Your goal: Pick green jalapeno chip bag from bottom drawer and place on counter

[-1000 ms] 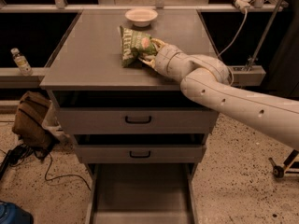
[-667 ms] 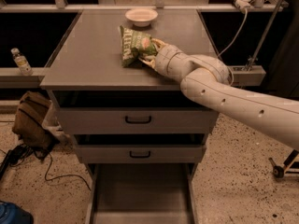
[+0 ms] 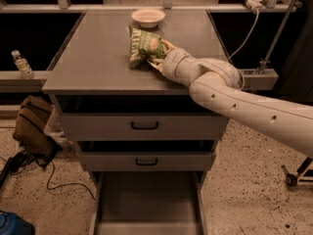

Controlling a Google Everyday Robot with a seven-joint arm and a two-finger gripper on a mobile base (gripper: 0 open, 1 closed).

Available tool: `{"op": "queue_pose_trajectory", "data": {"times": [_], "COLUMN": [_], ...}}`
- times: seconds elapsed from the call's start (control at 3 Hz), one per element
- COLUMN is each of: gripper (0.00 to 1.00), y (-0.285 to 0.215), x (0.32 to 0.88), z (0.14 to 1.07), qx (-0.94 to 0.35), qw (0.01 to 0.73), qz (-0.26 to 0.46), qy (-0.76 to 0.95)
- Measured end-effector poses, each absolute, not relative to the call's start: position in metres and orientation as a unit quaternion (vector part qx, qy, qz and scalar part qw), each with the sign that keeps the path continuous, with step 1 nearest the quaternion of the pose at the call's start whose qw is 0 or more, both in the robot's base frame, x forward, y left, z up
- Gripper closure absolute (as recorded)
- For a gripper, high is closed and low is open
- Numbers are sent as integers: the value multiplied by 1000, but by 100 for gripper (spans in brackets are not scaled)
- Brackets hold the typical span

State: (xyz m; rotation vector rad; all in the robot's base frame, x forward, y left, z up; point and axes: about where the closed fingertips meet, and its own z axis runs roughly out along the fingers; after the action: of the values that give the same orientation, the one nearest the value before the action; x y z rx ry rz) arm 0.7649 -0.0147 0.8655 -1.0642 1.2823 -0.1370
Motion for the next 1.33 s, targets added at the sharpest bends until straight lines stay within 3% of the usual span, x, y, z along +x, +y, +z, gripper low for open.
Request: {"op": "queue_pose_trajectory", "data": {"times": [0.33,0.67,1.33], "gripper": [12,0,0], "y": [-15,-15,-14], "x": [765,765,765], "z": [865,865,874], "qx": [-472,-472,-472], "qw": [670,670,670], "qz": [-61,-61,-61], "qy": [569,569,569]}}
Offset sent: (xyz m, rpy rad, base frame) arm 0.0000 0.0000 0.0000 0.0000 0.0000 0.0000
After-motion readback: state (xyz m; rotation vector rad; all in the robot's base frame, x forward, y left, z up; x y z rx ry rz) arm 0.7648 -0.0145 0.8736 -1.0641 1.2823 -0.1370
